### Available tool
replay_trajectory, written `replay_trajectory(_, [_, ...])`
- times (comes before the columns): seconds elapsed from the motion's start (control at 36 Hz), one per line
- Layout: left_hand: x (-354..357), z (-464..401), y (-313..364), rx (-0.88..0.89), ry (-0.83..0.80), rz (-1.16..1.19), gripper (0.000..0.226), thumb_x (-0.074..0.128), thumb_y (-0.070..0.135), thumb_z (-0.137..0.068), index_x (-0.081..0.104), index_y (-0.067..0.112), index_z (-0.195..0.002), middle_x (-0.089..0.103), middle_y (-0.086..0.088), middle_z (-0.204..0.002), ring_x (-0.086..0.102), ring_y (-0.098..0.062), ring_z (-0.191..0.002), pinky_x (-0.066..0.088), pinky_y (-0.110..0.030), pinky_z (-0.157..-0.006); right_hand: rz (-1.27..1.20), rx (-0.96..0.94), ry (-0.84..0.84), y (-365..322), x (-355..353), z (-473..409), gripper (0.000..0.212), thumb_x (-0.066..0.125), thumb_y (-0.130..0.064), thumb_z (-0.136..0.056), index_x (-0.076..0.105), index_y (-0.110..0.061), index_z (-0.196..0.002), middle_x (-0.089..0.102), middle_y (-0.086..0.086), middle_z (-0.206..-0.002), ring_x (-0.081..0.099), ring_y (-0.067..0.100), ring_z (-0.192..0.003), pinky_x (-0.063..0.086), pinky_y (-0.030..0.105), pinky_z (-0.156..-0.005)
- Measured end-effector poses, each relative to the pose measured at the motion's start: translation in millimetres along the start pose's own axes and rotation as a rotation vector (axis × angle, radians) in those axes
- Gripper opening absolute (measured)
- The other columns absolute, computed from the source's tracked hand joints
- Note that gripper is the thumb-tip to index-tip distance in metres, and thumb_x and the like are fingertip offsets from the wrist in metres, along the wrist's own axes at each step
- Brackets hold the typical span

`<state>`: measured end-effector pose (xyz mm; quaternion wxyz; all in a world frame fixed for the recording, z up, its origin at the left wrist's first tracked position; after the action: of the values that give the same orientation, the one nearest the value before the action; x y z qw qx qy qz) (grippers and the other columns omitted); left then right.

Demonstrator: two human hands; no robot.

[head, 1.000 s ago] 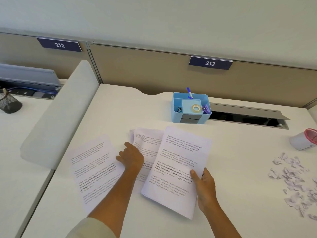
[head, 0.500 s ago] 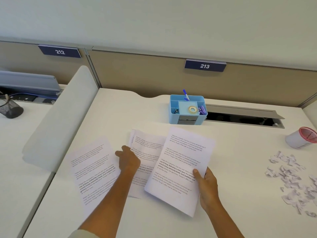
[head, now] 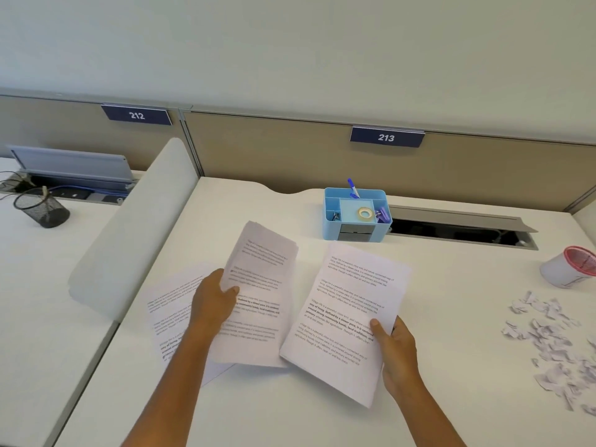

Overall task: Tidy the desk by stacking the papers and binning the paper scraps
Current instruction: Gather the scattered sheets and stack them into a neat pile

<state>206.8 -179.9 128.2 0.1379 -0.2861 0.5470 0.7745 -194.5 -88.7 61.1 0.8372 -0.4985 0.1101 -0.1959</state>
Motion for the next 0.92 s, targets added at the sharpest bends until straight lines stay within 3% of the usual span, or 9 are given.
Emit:
replay_trajectory(0.08, [-26.0,9.4,8.1,0.037,0.033,0.111,0.031,0.070,0.011,-0.100,0.066,0.011,-0.131,0.073,-0.006,-0.121,0.070,-0.027,-0.102,0.057,-0.037,-0.084,0.002,-0.007,-0.011,-1.1,1.1,1.3,0.024,0.067,-0.014,-0.103,0.072,-0.026,-0.123,0.080,-0.006,-0.117,0.077,0.023,-0.108,0.059,0.056,-0.101])
replay_trajectory(0.22, [-59.3,27.0,20.1,0.042,0.027,0.334,0.034,0.075,0.010,-0.097,0.070,0.018,-0.130,0.077,0.002,-0.114,0.074,-0.019,-0.099,0.059,-0.032,-0.077,-0.012,-0.015,-0.030,-5.0,5.9,5.8,0.025,0.067,-0.013,-0.103,0.072,-0.025,-0.125,0.080,-0.005,-0.117,0.077,0.022,-0.108,0.060,0.054,-0.099])
replay_trajectory(0.36, [-69.2,36.0,18.9,0.020,-0.047,0.441,0.037,0.080,0.016,-0.093,0.071,0.027,-0.127,0.081,0.003,-0.115,0.079,-0.025,-0.101,0.065,-0.047,-0.085,-0.014,-0.020,-0.048,-8.8,10.9,9.1,0.027,0.067,-0.012,-0.103,0.071,-0.026,-0.127,0.080,-0.006,-0.117,0.077,0.021,-0.108,0.060,0.052,-0.099])
replay_trajectory(0.47, [-78.0,47.7,29.3,0.065,-0.012,0.441,0.035,0.079,0.014,-0.093,0.072,0.032,-0.122,0.082,0.010,-0.107,0.079,-0.016,-0.095,0.063,-0.032,-0.075,0.001,-0.025,-0.067,-11.8,13.2,10.9,0.027,0.067,-0.013,-0.103,0.071,-0.026,-0.127,0.080,-0.006,-0.118,0.077,0.022,-0.108,0.060,0.053,-0.099])
replay_trajectory(0.58, [-87.6,56.2,36.4,0.093,0.002,0.438,0.037,0.079,0.013,-0.094,0.072,0.032,-0.125,0.081,0.011,-0.109,0.079,-0.013,-0.096,0.062,-0.032,-0.079,0.011,-0.038,-0.079,-14.6,12.8,11.2,0.029,0.067,-0.013,-0.103,0.071,-0.026,-0.129,0.079,-0.004,-0.121,0.076,0.024,-0.111,0.059,0.056,-0.101])
replay_trajectory(0.75, [-103.2,62.8,40.7,0.094,0.043,0.492,0.037,0.079,0.013,-0.093,0.071,0.026,-0.127,0.082,0.008,-0.106,0.079,-0.014,-0.091,0.062,-0.026,-0.070,0.007,-0.043,-0.091,-18.5,11.2,14.9,0.029,0.067,-0.013,-0.103,0.070,-0.026,-0.129,0.079,-0.004,-0.121,0.076,0.025,-0.111,0.059,0.057,-0.100])
replay_trajectory(0.83, [-96.2,66.1,36.0,0.070,-0.010,0.554,0.037,0.079,0.013,-0.092,0.071,0.022,-0.127,0.082,0.004,-0.111,0.081,-0.019,-0.094,0.065,-0.033,-0.074,0.000,-0.037,-0.098,-18.9,12.8,18.9,0.028,0.067,-0.014,-0.103,0.071,-0.025,-0.129,0.080,-0.005,-0.120,0.077,0.024,-0.109,0.060,0.055,-0.099])
replay_trajectory(0.92, [-71.7,69.4,24.6,0.007,-0.094,0.592,0.036,0.081,0.011,-0.090,0.072,0.020,-0.124,0.081,-0.003,-0.115,0.080,-0.029,-0.102,0.062,-0.051,-0.093,0.002,-0.031,-0.117,-18.3,17.0,24.3,0.027,0.067,-0.015,-0.103,0.071,-0.027,-0.127,0.079,-0.005,-0.120,0.077,0.023,-0.108,0.061,0.054,-0.097])
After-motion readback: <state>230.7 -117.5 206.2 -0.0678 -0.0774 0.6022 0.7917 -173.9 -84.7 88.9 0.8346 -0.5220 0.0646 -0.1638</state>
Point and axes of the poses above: each hand's wrist, its own z-axis away from the middle knuckle, its own x-axis out of the palm, y = z × x, the point moved 8 cm from there along -z, towards the middle knuckle
